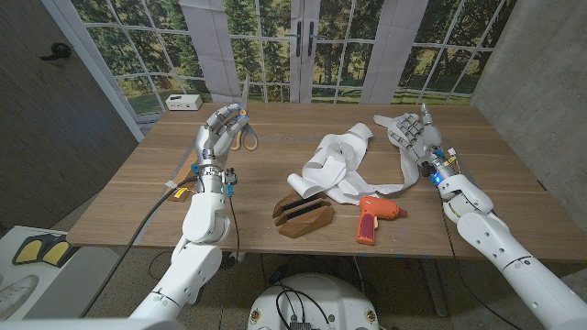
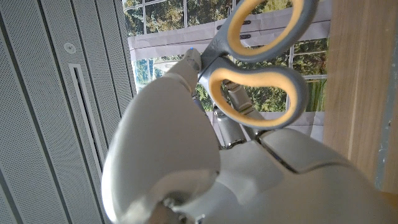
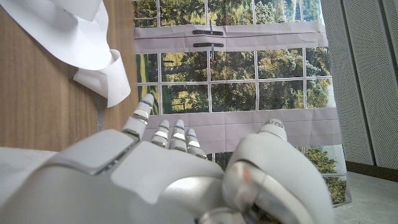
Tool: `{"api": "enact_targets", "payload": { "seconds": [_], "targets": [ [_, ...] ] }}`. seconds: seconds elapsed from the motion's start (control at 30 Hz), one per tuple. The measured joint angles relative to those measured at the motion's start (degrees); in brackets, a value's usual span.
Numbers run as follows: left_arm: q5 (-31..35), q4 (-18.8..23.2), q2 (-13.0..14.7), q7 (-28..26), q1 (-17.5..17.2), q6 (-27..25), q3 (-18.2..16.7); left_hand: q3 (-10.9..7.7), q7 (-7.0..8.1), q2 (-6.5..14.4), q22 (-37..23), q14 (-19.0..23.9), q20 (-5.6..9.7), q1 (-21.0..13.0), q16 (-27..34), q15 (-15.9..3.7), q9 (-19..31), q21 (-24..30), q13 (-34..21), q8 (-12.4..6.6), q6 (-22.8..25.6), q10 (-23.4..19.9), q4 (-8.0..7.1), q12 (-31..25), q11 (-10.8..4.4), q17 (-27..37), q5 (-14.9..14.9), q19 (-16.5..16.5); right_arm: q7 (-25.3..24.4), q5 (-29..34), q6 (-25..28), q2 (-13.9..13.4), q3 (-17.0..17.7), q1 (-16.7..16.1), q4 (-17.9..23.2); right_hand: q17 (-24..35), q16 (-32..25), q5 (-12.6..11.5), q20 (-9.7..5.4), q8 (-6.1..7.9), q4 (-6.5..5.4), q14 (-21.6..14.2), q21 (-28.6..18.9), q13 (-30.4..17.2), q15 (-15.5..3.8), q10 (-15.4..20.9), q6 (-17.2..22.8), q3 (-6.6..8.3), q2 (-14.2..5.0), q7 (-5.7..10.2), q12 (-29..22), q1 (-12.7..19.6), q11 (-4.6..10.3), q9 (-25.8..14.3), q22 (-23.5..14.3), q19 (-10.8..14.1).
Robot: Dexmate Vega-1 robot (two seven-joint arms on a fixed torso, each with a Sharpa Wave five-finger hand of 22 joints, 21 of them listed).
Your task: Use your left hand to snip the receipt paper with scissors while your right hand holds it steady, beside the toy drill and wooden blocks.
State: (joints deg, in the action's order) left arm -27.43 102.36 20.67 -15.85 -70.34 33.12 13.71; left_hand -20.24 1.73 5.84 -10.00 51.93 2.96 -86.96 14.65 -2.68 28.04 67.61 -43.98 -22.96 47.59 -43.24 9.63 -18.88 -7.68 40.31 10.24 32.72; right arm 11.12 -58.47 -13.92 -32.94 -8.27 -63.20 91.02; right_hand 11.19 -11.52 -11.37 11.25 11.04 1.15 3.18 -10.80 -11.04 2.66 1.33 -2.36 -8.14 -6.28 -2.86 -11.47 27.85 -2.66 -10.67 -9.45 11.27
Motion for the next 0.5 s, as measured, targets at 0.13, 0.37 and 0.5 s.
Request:
{"api": "enact_targets", "payload": {
  "seconds": [0.13,0.37,0.5],
  "targets": [
    [-2.87,-0.54,-0.48,1.05,1.08,-0.83,0.95,0.30,0.00,0.00,0.17,0.00,0.00,0.00,-0.01,0.00,0.27,0.00,-0.10,0.00,0.00,-0.31,-0.15,-0.01,0.31,-0.03,0.00,0.00,0.34,0.01,-0.02,-0.02,-0.07,0.00,-0.05,0.00,0.00,0.02,0.00,0.00,0.23,0.00,0.00,0.00,0.00,0.00,0.00,0.23,-0.22,0.00,0.00,0.22,0.00,0.00,0.00,0.00],
    [-7.67,-1.44,-1.40,2.88,2.87,-2.06,2.40,0.30,0.00,-0.01,0.17,0.20,0.00,0.00,-0.02,0.20,0.53,0.00,-0.23,-0.40,-0.01,-0.31,-0.14,-0.01,0.32,-0.12,-0.01,0.00,0.89,-0.04,-0.20,-0.02,-0.18,0.00,-0.39,0.00,0.00,0.02,0.00,0.00,0.47,0.00,0.00,0.00,0.00,0.00,0.00,0.47,-0.53,0.00,0.00,0.53,0.00,0.00,0.00,0.00],
    [-10.29,-2.09,-2.13,3.81,3.96,-2.70,3.22,0.30,0.00,-0.01,0.18,0.20,0.00,0.01,-0.05,0.20,0.80,0.00,-0.23,-0.40,-0.01,-0.31,-0.14,-0.01,0.32,-0.12,-0.02,0.00,1.16,-0.11,-0.32,0.08,-0.27,0.00,-0.64,0.00,0.00,0.02,0.00,0.00,0.65,0.00,0.00,0.00,0.00,-0.01,0.00,0.66,-0.82,0.00,0.00,0.82,0.00,0.00,0.00,0.00]
  ]
}}
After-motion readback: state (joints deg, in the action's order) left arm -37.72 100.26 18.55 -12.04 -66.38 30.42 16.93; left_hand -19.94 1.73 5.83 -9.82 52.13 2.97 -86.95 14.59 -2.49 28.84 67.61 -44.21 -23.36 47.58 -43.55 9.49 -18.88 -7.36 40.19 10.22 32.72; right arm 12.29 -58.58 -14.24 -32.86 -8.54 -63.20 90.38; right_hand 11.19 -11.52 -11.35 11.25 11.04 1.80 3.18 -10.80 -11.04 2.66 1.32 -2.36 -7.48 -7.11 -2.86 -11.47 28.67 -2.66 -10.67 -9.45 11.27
